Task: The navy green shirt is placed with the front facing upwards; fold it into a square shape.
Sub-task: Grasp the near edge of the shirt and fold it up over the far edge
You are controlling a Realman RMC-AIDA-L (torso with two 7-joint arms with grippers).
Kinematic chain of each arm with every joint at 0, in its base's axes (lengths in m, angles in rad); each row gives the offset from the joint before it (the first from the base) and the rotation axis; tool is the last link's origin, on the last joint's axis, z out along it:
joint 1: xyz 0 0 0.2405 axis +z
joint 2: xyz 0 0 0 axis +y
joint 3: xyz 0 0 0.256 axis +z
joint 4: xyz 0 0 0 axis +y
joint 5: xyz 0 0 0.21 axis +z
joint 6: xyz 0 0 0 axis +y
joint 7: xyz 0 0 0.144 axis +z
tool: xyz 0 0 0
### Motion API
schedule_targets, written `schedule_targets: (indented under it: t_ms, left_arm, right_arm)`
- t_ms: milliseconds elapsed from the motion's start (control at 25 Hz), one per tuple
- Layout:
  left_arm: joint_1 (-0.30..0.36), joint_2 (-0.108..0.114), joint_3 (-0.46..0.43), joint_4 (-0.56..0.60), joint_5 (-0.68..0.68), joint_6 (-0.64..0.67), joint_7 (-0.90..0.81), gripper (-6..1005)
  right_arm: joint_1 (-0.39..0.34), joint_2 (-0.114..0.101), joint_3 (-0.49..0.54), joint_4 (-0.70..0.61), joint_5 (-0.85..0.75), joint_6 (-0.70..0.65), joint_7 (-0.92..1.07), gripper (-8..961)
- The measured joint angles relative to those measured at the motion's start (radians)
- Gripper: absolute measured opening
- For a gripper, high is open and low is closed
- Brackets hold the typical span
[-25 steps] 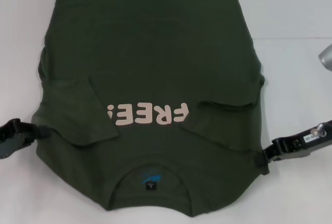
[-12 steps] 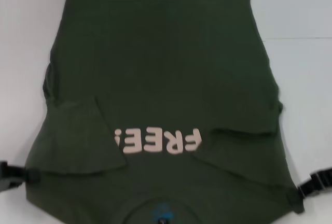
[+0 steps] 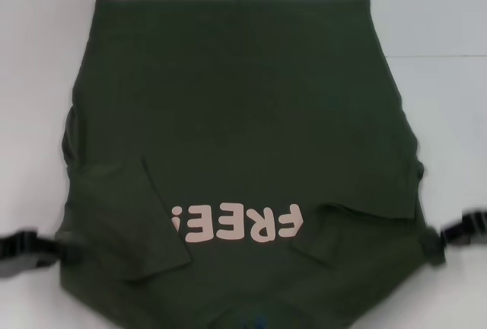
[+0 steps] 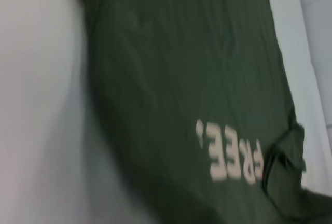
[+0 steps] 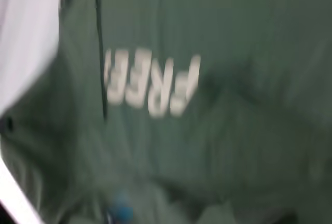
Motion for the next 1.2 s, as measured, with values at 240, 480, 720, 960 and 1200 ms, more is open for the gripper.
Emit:
schedule_targets:
  t_ms: [240, 480, 720, 960, 1200]
  left_arm:
    - [-0.126, 0.025, 0.029, -0.079, 0.007, -0.221, -0.106, 33]
    - [-0.245, 0.036, 0.056, -0.158, 0.005, -0.457, -0.150, 33]
    - [-0.302, 0.009, 0.149, -0.202, 0.002, -0.693, -0.187, 34]
    - [-0.335, -0.015, 0.170, -0.203, 0.000, -0.866, -0.190, 33]
    - [-0.355, -0.020, 0.226, -0.218, 0.002, -0.972, -0.193, 32]
  right_arm:
    - [0.033, 0.002, 0.167, 0.005, 0.058, 0.138, 0.034, 42]
    - [0.072, 0.030, 0.145, 0.023, 0.148, 0.333, 0.018, 45]
    - [0.106, 0.085, 0.034, 0.034, 0.152, 0.630, -0.059, 47]
    - [0.136, 0.109, -0.038, 0.048, 0.155, 0.827, -0.049, 49]
    - [0.199, 0.117, -0.084, 0.107, 0.151, 0.990, -0.052, 52]
